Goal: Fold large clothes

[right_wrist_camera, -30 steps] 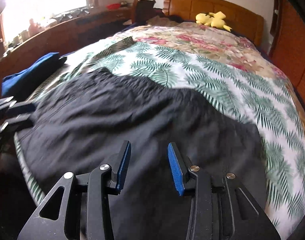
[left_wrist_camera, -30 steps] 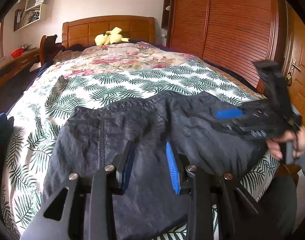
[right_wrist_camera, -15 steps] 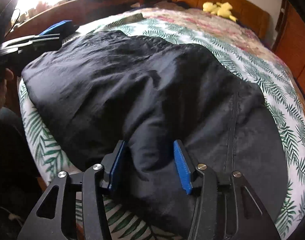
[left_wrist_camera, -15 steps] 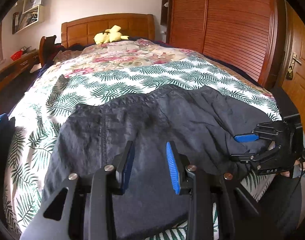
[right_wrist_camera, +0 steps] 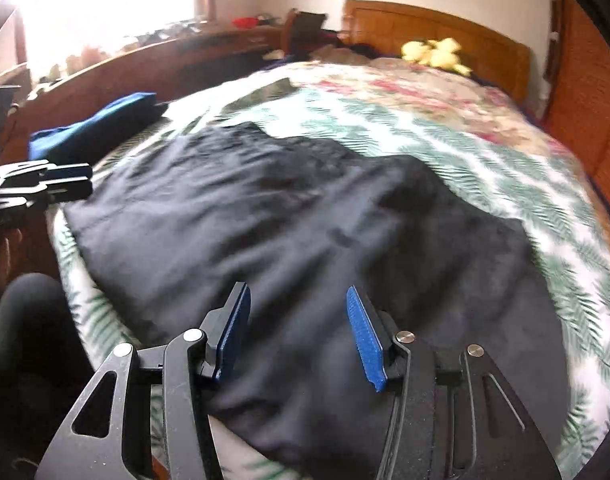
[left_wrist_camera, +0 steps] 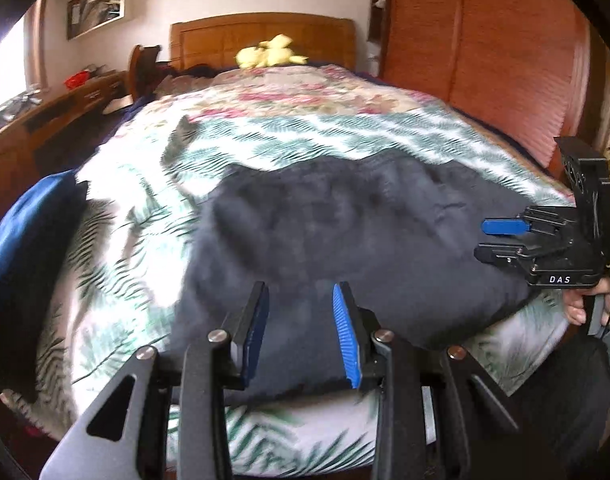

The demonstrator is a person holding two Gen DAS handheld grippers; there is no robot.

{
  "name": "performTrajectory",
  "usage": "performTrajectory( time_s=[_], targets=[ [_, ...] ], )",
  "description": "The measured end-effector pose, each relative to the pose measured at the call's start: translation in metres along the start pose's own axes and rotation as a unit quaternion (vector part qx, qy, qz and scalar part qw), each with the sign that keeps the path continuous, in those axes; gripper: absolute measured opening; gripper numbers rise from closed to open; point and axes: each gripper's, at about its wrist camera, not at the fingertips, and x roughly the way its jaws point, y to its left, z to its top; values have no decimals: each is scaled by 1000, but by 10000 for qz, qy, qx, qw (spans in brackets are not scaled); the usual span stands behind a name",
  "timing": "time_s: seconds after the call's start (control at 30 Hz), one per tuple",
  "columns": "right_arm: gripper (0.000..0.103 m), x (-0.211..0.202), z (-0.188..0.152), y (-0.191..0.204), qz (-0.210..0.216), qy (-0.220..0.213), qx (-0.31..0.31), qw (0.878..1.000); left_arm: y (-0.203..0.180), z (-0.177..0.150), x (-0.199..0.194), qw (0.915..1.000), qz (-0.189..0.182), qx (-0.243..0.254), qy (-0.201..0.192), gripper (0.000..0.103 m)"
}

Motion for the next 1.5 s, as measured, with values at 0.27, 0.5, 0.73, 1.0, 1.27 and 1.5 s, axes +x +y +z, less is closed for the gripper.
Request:
performTrajectory(
  time_s=[0.27,0.5,0.73,1.0,1.27,1.5],
  targets=[
    [52,41,-17,23,-169,19,-380,9991,44,-25,2,9978,505,-307,311,32],
    [52,39,-17,19,-53,58,-349,9994,52,-34,17,9960,637,-434,448,33],
    [52,39,-17,16,45,53,-330,9994,55,-46,30,9942,712,-474,645,40],
    [52,38,-17,16,30,37,-355,9994,52,-57,24,9924,736,-678,713,40],
    [52,34,-21,18,48,10,-404,9992,51,-61,23,9912,723,-932,600,40],
    [52,25,-24,15,178,-3,-391,9991,40,-42,3,9938,527,-970,89,7]
  ],
)
